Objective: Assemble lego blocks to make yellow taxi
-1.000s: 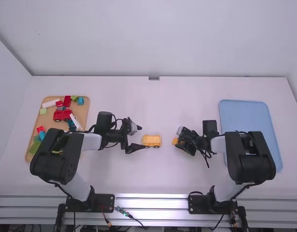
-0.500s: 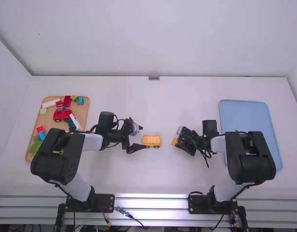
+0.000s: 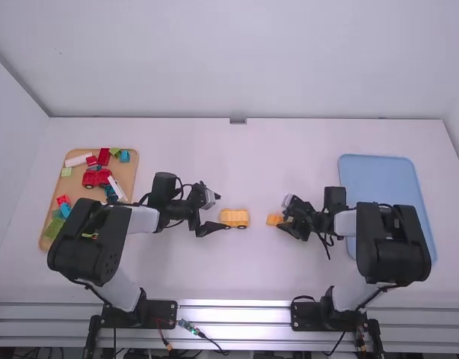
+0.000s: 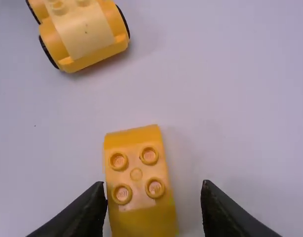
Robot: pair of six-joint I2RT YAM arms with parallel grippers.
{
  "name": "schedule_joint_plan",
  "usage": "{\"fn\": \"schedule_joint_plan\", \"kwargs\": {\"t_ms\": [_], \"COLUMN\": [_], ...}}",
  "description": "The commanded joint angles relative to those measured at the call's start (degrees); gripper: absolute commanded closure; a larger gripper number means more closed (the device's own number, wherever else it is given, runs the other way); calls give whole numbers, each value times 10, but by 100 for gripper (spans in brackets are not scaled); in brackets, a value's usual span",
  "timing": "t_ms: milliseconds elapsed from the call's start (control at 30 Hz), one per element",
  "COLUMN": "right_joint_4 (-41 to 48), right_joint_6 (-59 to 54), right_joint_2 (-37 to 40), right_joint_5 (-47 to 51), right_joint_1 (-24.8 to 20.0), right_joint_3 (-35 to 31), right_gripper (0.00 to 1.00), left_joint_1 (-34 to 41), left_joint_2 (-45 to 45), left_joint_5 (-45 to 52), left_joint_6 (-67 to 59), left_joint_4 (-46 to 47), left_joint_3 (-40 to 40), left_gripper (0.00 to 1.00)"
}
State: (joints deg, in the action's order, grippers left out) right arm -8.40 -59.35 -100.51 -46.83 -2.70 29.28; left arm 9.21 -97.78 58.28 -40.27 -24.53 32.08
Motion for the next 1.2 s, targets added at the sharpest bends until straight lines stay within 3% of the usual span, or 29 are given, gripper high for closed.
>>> {"fn": "schedule_joint_plan", "kwargs": {"t_ms": [0, 233, 500, 567, 900, 1167], "right_joint_4": [-2, -43, -41, -40, -44, -1], "right_joint_6": [-26, -24, -26, -26, -17, -15], "right_joint_2": [-21, -60, -60, -60, -28, -20], "right_joint_5": [-33, -49, -68, -73, -127, -145], "right_joint_1": [2, 2, -4, -2, 13, 69], "right_joint_3": [-1, -1, -1, -1, 3, 57], "right_gripper": [51, 53, 82, 85, 85, 86], "left_joint_1": [-2, -2, -2, -2, 19, 28], "left_joint_2": [-5, -5, -5, -5, -48, -153], "left_joint_5": [12, 12, 10, 9, -24, -22], "left_joint_6": [0, 0, 0, -2, -30, -75], "left_joint_4": [1, 1, 2, 4, -41, -62], "left_joint_3": [-8, -8, -8, -8, -23, 21], "left_gripper": [1, 1, 1, 1, 1, 1]}}
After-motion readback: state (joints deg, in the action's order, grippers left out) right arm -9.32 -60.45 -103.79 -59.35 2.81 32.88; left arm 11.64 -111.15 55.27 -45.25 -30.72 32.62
